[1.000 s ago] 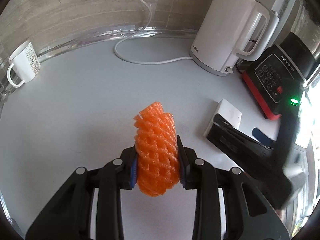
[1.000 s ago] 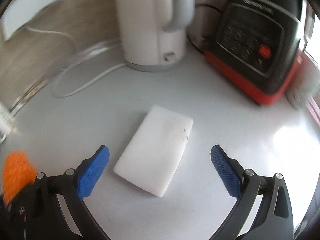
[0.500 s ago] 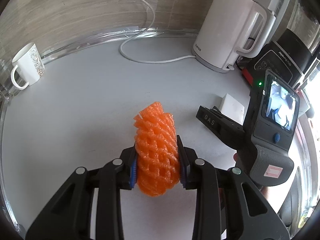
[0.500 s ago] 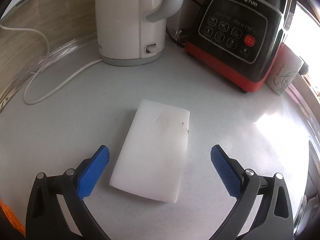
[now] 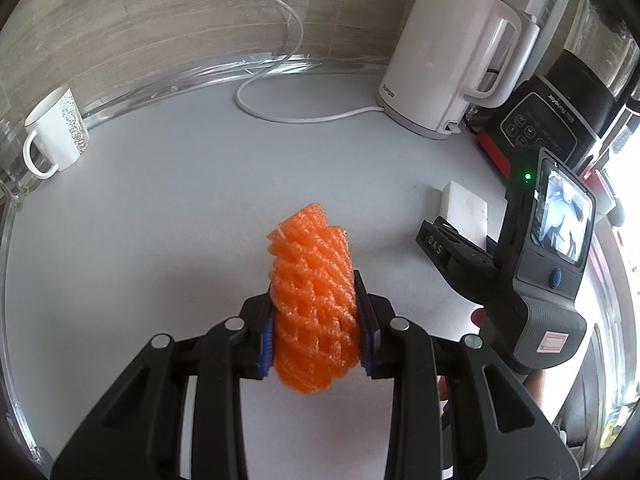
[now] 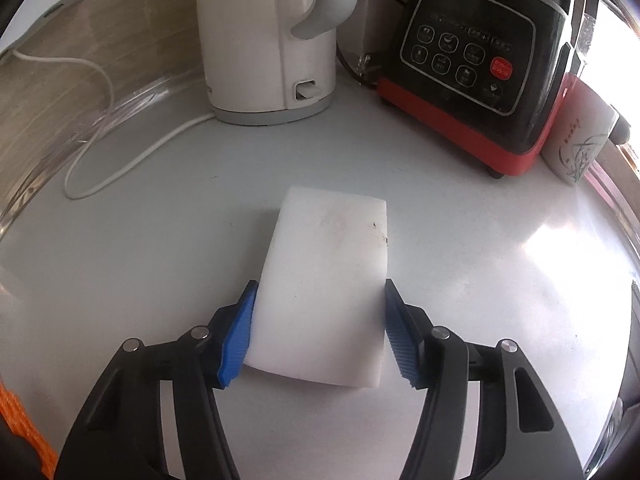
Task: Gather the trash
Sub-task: 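Carry net and sponge over the green basket and open both tools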
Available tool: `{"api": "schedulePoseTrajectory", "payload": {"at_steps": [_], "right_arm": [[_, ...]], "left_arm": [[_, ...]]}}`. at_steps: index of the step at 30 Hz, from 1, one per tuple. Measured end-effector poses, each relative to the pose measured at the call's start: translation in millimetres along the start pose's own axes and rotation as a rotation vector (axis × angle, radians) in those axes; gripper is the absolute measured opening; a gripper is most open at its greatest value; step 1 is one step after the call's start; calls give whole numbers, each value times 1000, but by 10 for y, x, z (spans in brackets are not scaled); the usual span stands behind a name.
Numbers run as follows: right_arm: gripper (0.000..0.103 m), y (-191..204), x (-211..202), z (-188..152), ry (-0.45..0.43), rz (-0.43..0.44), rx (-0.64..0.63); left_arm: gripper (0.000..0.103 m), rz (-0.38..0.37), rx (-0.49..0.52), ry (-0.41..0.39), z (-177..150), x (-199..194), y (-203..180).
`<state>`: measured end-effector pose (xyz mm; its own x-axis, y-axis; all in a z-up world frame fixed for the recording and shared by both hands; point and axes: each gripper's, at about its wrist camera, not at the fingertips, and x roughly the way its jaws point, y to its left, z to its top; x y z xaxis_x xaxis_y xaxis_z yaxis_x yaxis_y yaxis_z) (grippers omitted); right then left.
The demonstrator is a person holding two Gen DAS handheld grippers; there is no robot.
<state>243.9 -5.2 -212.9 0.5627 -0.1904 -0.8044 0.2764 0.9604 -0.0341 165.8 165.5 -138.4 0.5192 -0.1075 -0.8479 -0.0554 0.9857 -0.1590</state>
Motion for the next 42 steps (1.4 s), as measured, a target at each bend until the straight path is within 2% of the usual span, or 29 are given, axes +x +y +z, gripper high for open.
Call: {"api": "schedulePoseTrajectory", "payload": {"at_steps": [8,14,18,21,27,34,37,42], "right_arm": [[60,-255,-582,-124,-78,92,-89],[61,-669,-1196,-540,-95,203,-173],[61,-860,-1508,-892,-65,235,-228],[61,-957,-1716,-1162,-48,234,-252],[61,-1075,-2277,-1810,-44,212,-220],[62,-1084,-2789,-2525,-35,200,-140],[62,-1124,-3006,-2732,-54,175,-103],[62,-1297,-3243,-2933,-76,116,-45]], "left_arm": [[31,-22,24,-22,-143,-238,-65],[31,-48,19,-27,-488,-593,-82],[31,-71,8,0,-829,-797,-63],[31,-93,18,39,-1120,-916,-56],[31,-109,133,99,-1798,-1172,-32],[31,-142,262,102,-2354,-1437,38],[31,-165,323,120,-2588,-1445,-4],[31,-220,422,180,-2980,-1186,-155]]}}
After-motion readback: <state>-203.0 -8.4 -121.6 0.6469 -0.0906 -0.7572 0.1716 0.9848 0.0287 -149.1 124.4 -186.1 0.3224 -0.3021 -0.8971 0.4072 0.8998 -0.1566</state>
